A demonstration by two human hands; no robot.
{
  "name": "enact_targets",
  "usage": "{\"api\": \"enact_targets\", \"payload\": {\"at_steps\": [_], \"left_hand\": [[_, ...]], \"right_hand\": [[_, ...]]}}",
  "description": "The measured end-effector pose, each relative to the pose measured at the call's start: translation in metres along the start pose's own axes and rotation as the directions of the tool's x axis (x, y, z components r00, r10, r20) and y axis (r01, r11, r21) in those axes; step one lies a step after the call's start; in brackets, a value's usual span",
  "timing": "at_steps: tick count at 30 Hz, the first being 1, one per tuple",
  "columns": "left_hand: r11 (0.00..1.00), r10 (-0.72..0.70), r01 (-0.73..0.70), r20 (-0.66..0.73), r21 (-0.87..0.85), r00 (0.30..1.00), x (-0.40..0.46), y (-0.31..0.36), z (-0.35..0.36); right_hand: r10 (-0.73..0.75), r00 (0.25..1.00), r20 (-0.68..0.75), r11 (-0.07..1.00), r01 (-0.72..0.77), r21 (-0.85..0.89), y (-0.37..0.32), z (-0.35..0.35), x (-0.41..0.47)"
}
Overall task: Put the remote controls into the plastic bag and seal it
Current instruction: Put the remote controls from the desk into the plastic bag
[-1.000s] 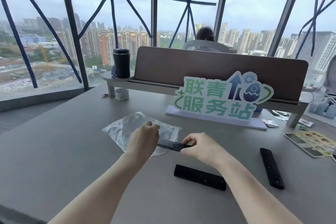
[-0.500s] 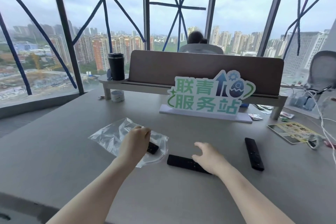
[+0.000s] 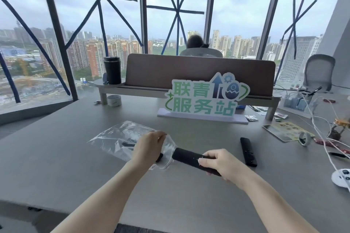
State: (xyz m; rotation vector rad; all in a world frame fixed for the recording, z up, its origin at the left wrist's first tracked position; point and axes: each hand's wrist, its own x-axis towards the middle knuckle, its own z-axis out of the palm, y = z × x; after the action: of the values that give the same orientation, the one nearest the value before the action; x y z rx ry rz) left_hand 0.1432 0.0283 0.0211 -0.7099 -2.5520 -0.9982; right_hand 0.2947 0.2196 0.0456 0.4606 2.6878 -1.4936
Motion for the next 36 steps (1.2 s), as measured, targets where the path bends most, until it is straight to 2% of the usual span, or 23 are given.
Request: {"api": "enact_targets", "payload": {"at_steps": [4,7,9,10,12,14,17,20,23,27,30,32,34,36], "left_hand": [[0.993,0.11,-0.109,0.013,-0.055,0.994,0.009,0.036,0.007],[0.981,0.16,-0.156,0.025,-0.114,0.987,0.012,0.053,0.013],[0.975,0.18,-0.177,0.017,-0.132,0.983,0.014,0.06,0.016],[0.974,0.184,-0.181,0.009,-0.139,0.983,0.015,0.062,0.016],[0.974,0.169,-0.167,0.002,-0.15,0.986,0.017,0.061,0.019],[0.979,0.144,-0.141,0.015,-0.147,0.989,0.02,0.058,0.024],[0.983,0.14,-0.133,0.046,-0.13,0.989,0.022,0.056,0.031],[0.983,0.151,-0.143,0.06,-0.113,0.987,0.024,0.062,0.034],[0.982,0.163,-0.161,0.018,-0.096,0.986,0.033,0.069,0.03],[0.974,0.208,-0.208,-0.003,-0.085,0.978,0.047,0.083,0.022],[0.963,0.238,-0.241,-0.041,-0.119,0.97,0.06,0.103,0.021],[0.952,0.259,-0.271,-0.101,-0.143,0.961,0.065,0.117,0.024],[0.938,0.282,-0.301,-0.125,-0.17,0.951,0.062,0.127,0.033],[0.929,0.312,-0.318,-0.062,-0.192,0.948,0.05,0.129,0.049]], "right_hand": [[0.08,0.994,0.074,0.992,-0.087,0.096,-0.009,0.016,0.013],[0.061,0.991,0.116,0.929,-0.099,0.357,-0.011,0.039,0.029],[0.035,0.997,0.074,0.875,-0.067,0.479,-0.01,0.042,0.032],[0.047,0.999,0.008,0.871,-0.045,0.49,-0.006,0.038,0.032],[0.112,0.977,-0.18,0.903,-0.025,0.43,0.008,0.022,0.027],[0.164,0.905,-0.393,0.958,-0.051,0.283,0.032,-0.004,0.025],[0.193,0.773,-0.605,0.97,-0.245,-0.003,0.068,-0.042,0.024],[0.236,0.719,-0.654,0.895,-0.423,-0.142,0.099,-0.06,0.035],[0.26,0.689,-0.677,0.836,-0.511,-0.198,0.111,-0.061,0.048],[0.3,0.696,-0.653,0.785,-0.569,-0.246,0.113,-0.062,0.059],[0.376,0.75,-0.544,0.853,-0.51,-0.114,0.121,-0.074,0.06],[0.393,0.79,-0.471,0.915,-0.385,0.119,0.121,-0.083,0.047],[0.388,0.802,-0.454,0.895,-0.209,0.395,0.12,-0.094,0.025],[0.32,0.819,-0.476,0.846,-0.021,0.533,0.113,-0.103,-0.003]]}}
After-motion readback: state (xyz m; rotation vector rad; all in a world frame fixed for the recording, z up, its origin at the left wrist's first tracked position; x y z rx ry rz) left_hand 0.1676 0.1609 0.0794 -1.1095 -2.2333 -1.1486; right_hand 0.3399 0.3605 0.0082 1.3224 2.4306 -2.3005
